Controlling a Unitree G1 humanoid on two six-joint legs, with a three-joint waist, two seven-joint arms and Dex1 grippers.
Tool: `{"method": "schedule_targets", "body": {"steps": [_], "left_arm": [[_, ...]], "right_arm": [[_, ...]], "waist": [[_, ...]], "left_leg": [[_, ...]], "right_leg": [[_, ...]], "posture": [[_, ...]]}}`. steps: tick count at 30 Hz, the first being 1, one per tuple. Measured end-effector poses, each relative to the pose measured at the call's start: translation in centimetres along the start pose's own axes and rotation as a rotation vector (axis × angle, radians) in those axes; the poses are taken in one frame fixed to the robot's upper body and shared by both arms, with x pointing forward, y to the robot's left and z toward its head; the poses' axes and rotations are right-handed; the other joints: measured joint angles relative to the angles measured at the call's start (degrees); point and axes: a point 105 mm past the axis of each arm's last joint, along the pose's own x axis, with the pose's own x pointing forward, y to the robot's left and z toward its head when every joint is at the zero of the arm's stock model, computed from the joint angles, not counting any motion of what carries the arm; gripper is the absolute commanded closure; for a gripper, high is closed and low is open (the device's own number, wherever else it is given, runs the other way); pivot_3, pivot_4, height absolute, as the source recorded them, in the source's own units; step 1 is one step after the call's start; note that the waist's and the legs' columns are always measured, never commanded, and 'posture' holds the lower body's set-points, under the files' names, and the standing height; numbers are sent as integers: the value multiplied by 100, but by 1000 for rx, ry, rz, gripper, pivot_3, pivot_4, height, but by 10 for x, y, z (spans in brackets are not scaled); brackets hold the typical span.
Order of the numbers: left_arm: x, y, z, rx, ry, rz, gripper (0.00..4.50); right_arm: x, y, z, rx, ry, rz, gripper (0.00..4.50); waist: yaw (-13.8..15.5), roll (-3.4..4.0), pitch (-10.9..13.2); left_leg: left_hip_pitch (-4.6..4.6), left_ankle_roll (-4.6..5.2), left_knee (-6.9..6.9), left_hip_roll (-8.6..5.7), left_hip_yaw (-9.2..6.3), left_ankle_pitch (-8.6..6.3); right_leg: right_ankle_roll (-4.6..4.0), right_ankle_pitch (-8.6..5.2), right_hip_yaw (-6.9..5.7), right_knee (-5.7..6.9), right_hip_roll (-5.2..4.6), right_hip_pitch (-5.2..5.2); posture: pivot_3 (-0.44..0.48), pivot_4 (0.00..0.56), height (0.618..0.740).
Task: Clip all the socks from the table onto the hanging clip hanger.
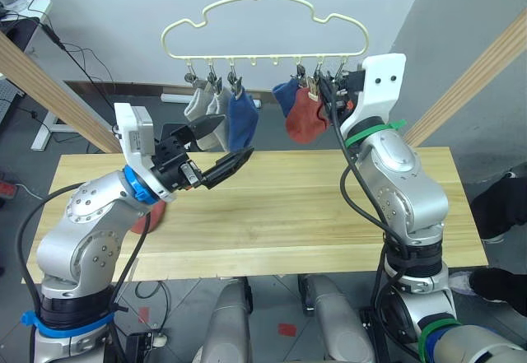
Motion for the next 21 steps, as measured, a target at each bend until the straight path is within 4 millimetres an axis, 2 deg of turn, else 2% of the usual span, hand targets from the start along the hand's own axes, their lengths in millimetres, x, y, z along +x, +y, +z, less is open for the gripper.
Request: {"method": "schedule_targets", "body": {"steps": [12, 21], "left_arm": [[0, -1, 0, 5, 2, 4, 0], [-1, -2, -4, -5, 12, 13, 0]], "right_arm": [[2, -4, -4, -17, 16, -26, 2320], [7, -1, 2, -11, -7, -19, 2320]], "waist": [[1, 0, 0], [5, 0, 0]], "left_leg": [[0, 0, 2, 0, 0, 0], [0, 0, 5, 0, -2, 0]], "right_leg": [[0, 0, 0, 2, -1, 0], [-3, 2, -2, 4, -4, 2]], "posture": [[-26, 387, 740], [-21, 386, 740]]}}
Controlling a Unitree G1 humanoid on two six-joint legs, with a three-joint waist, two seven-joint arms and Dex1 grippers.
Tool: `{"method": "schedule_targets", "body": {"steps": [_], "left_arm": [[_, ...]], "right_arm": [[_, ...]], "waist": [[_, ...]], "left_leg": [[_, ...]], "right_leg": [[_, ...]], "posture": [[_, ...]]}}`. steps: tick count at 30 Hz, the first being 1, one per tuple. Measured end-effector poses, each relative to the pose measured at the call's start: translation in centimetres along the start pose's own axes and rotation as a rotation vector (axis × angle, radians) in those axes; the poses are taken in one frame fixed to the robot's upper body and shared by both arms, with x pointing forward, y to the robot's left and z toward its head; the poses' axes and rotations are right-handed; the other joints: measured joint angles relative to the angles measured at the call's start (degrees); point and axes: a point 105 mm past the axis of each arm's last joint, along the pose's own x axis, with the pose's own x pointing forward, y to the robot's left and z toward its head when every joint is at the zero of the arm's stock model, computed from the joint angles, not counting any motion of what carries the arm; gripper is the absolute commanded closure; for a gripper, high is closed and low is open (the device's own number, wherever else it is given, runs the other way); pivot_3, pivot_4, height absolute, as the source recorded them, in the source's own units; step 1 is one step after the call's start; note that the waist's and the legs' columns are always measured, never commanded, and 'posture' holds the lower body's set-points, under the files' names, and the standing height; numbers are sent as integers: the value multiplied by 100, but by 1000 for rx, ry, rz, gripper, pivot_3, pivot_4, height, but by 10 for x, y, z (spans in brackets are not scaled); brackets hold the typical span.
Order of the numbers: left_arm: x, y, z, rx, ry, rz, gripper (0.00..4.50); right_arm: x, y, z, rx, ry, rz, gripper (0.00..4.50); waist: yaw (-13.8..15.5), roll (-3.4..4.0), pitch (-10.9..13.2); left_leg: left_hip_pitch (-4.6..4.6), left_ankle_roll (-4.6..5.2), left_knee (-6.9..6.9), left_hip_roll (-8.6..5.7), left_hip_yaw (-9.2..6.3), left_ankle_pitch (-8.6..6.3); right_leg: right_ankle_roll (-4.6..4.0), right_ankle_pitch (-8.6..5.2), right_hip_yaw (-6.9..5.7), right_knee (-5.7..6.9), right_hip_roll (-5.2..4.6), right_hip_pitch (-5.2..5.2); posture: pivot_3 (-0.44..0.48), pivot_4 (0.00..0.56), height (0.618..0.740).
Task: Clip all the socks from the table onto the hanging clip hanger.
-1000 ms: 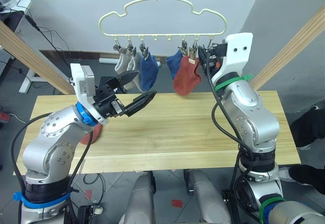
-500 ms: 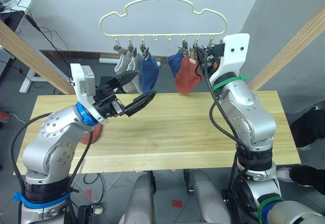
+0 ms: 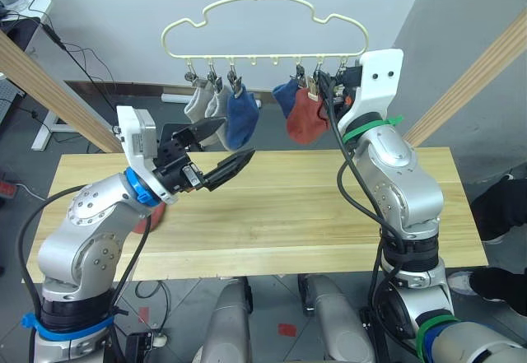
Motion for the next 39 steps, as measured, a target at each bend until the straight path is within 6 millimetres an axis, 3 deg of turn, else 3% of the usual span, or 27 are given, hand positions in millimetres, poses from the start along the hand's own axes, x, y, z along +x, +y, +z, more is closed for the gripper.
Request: {"method": "schedule_targets", "body": {"steps": [12, 17, 32, 36, 39], "left_arm": [[0, -1, 0, 0, 2, -2, 0], [1, -1, -1, -1, 2, -3, 0], [2, -4, -4, -10, 10, -14, 0], [3, -5, -6, -15, 15, -24, 0], [3, -5, -7, -9, 22, -23, 0]], "right_arm": [[1, -1, -2, 1, 4, -2, 2320], [1, -2, -2, -1, 4, -5, 3846], [-3, -12, 0, -21, 8, 0, 3846], [-8, -17, -2, -2, 65, 102, 3846], [-12, -26, 0, 109, 138, 190, 3846]], "waist": [[0, 0, 0], [0, 0, 0], [-1, 0, 0], [4, 0, 0], [3, 0, 0]], "left_leg": [[0, 1, 4, -1, 0, 0], [0, 0, 5, -1, 0, 0], [0, 1, 8, -2, -1, 0], [0, 2, 14, -1, -3, -1], [1, 3, 22, -2, -6, -1]], "right_leg": [[-4, 2, -1, 2, -7, 1], [-8, 5, -1, 2, -7, 2], [-19, 12, -2, 3, -8, 3], [-21, 13, -5, 2, -12, 9], [-21, 13, -7, 3, -14, 16]], "posture": [[-25, 384, 740], [-30, 384, 740], [-44, 383, 740], [-54, 388, 740], [-70, 386, 740]]}}
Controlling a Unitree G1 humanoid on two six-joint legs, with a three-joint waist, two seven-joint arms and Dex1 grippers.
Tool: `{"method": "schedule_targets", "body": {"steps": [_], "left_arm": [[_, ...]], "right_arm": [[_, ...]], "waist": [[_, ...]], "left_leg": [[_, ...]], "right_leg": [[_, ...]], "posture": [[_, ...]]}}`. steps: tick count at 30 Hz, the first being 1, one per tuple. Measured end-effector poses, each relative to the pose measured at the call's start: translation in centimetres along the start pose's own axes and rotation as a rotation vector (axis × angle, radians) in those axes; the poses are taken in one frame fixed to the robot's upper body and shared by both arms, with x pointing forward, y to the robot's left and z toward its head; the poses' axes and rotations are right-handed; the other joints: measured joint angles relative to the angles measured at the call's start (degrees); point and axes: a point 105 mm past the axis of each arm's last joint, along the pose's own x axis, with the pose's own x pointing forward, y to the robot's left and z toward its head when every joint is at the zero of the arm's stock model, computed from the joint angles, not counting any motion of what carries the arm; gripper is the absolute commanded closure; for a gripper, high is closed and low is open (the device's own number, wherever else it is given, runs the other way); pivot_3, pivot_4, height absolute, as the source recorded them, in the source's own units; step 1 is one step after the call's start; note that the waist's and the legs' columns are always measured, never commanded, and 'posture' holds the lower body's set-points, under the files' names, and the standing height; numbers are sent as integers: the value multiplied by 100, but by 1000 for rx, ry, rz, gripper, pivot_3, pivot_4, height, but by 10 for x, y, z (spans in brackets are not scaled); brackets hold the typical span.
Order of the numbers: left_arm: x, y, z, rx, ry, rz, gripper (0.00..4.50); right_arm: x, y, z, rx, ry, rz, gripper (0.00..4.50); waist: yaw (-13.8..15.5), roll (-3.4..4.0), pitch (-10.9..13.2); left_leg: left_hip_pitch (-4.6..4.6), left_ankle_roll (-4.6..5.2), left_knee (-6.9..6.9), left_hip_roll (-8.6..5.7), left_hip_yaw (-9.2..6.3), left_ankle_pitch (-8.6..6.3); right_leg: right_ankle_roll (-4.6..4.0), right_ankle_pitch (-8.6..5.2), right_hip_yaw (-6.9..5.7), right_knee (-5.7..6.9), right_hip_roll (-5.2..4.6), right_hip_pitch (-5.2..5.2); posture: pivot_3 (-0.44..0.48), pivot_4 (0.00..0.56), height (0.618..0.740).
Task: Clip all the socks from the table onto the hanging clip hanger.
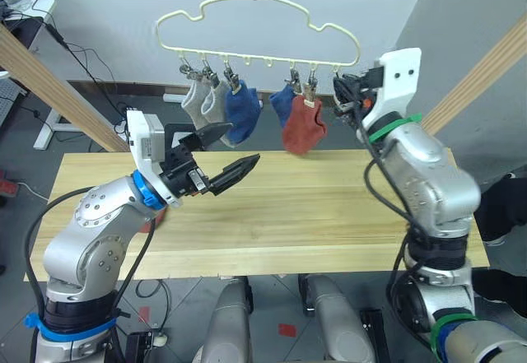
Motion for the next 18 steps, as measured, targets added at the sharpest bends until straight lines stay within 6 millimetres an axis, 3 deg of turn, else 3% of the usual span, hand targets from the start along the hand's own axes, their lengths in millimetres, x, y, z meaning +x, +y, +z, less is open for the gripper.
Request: {"method": "schedule_targets", "body": {"steps": [3, 7, 12, 18], "left_arm": [[0, -1, -1, 1, 3, -9, 0], [1, -2, -2, -4, 5, -15, 0], [1, -1, -6, -21, 14, -16, 0], [-8, 9, -21, -32, 59, 46, 0]], "right_arm": [[-6, -4, 2, 77, 58, 70, 3846], [-9, -8, 4, 180, 117, 125, 4484], [-7, -6, 2, 385, 175, 181, 4484], [-6, -7, 3, 473, 209, 198, 4484]], "waist": [[-5, 0, 0], [-5, 0, 0], [0, 0, 0], [4, 0, -1]], "left_leg": [[0, 1, 9, -3, -5, -1], [-1, 3, 22, -6, -5, -2], [-1, 5, 34, -7, -7, -3], [-2, 12, 37, -7, -2, -7]], "right_leg": [[4, -2, -4, 1, 0, 6], [24, -14, -3, 5, 0, 10], [24, -13, -4, 14, 0, 12], [25, -13, -2, 12, -1, 12]], "posture": [[-78, 387, 740], [-82, 384, 740], [-76, 380, 740], [-69, 377, 740]]}}
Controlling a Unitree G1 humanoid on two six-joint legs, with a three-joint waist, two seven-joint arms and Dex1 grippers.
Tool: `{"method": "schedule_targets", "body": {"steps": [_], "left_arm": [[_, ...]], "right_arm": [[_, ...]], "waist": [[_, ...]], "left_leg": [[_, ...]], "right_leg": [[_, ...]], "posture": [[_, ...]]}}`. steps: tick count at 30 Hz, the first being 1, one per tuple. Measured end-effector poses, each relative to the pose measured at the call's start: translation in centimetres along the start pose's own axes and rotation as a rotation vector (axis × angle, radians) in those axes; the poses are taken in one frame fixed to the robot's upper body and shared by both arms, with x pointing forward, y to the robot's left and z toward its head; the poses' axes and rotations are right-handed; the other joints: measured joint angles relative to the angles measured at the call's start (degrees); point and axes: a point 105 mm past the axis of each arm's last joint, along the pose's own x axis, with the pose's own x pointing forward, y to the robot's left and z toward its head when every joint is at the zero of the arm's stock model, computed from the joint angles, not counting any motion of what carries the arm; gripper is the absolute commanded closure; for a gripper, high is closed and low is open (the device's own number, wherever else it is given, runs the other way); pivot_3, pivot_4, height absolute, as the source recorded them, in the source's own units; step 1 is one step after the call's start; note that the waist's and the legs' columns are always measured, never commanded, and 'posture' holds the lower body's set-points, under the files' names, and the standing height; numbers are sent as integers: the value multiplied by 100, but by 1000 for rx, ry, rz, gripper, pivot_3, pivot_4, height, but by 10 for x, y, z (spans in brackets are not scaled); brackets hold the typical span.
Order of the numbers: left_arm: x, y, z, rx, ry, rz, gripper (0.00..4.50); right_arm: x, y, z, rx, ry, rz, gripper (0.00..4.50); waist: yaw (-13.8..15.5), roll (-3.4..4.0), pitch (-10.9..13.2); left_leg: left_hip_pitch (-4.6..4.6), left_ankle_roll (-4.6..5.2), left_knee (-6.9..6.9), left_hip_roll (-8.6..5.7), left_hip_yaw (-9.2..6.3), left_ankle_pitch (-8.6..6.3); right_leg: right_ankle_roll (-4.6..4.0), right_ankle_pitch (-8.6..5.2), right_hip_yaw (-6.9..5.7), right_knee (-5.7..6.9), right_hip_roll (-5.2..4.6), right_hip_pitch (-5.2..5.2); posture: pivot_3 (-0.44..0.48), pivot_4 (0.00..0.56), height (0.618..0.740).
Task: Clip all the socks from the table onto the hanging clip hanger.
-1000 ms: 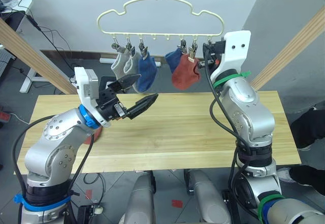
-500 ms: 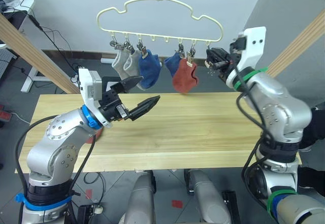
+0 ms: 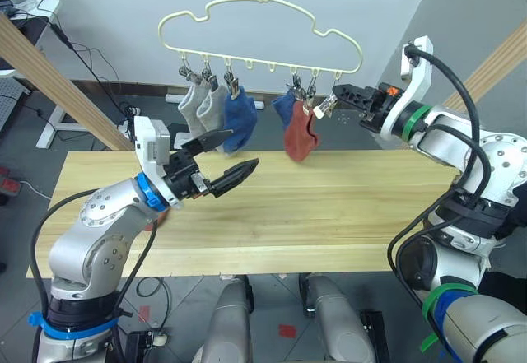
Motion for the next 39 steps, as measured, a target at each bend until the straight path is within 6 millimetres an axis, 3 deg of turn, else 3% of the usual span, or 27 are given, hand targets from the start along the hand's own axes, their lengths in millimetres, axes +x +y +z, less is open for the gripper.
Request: {"method": "schedule_targets", "body": {"steps": [7, 14, 20, 26, 32, 39], "left_arm": [[-70, 50, -73, 112, 294, 314, 0], [-110, 96, -112, 183, 480, 512, 0], [-103, 113, -141, 155, 555, 516, 0], [-99, 149, -140, 147, 561, 632, 0], [-99, 154, -143, 108, 564, 640, 0], [-99, 147, -149, 53, 560, 597, 1680]], "right_arm": [[-7, -2, 6, -20, 50, 9, 4484], [-5, -2, 5, -11, 79, 24, 4484], [-3, -2, 4, -7, 82, 25, 4484], [1, 0, 2, -9, 88, 28, 4484], [1, -1, 3, -11, 82, 23, 4484], [2, -1, 3, -9, 81, 15, 4500]], "waist": [[23, 1, 0], [64, 1, 0], [81, -1, -1], [80, -2, -2], [66, -2, -2], [38, -2, -2]], "left_leg": [[-1, 3, -7, 3, 2, -2], [-7, 9, -4, 0, 6, -5], [-14, 17, -3, -1, 7, -10], [-14, 18, 3, -2, 6, -11], [-10, 21, 3, -4, 6, -12], [5, 20, 12, -5, 8, -12]], "right_leg": [[0, -1, -1, -12, -5, -3], [3, 0, -2, -14, -12, -4], [1, 3, -4, -16, -15, -5], [-6, 9, -6, -8, -16, -5], [-21, 20, -7, -2, -21, -4], [6, 3, -4, 38, -23, -4]], "posture": [[-77, 376, 740], [-65, 382, 740], [-69, 382, 740], [-84, 384, 740], [-94, 388, 740], [-88, 391, 740]]}}
